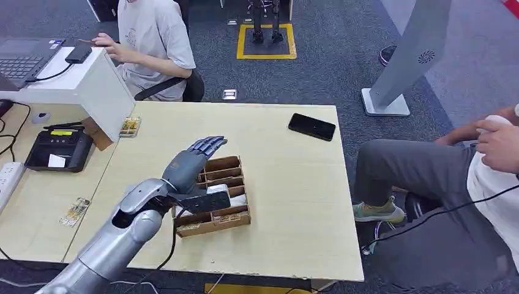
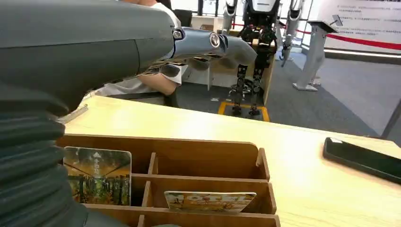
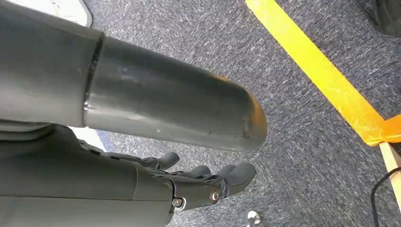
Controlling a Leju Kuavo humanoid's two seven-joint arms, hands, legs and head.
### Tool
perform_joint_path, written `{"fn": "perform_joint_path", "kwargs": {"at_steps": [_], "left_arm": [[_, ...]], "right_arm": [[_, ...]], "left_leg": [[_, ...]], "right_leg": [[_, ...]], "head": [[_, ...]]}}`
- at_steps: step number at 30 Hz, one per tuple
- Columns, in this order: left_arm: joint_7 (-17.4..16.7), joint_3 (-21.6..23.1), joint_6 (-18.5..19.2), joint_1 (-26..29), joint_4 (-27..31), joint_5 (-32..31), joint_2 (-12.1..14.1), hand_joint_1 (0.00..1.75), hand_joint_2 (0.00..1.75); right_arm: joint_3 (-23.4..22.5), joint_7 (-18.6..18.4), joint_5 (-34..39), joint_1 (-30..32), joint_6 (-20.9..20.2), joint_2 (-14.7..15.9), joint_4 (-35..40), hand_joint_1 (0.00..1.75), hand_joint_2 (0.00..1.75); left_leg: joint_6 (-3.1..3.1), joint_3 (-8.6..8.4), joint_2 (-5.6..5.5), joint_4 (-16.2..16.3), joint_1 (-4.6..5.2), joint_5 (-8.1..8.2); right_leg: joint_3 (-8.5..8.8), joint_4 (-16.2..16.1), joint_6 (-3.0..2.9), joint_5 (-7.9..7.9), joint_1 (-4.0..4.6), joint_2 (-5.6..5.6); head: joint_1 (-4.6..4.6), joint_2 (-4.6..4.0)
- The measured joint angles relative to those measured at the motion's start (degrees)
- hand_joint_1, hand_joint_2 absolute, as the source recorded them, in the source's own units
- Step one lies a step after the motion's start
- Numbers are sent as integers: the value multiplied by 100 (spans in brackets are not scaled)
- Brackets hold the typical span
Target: Pass the card to the sensor for recognition and then transmit it.
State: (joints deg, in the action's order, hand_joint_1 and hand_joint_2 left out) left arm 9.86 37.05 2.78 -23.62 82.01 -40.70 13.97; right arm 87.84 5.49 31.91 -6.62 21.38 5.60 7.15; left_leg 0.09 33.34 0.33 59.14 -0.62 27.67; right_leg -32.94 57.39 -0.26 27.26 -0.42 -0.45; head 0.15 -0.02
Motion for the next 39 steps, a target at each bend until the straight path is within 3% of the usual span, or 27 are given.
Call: {"fn": "perform_joint_path", "kwargs": {"at_steps": [39], "left_arm": [[-92,155,-103,32,20,-260,4,0,175]], "right_arm": [[57,0,24,-8,2,0,0,0,0]], "left_leg": [[0,0,0,0,0,0]], "right_leg": [[-1,0,0,0,0,0]], "head": [[0,0]]}}
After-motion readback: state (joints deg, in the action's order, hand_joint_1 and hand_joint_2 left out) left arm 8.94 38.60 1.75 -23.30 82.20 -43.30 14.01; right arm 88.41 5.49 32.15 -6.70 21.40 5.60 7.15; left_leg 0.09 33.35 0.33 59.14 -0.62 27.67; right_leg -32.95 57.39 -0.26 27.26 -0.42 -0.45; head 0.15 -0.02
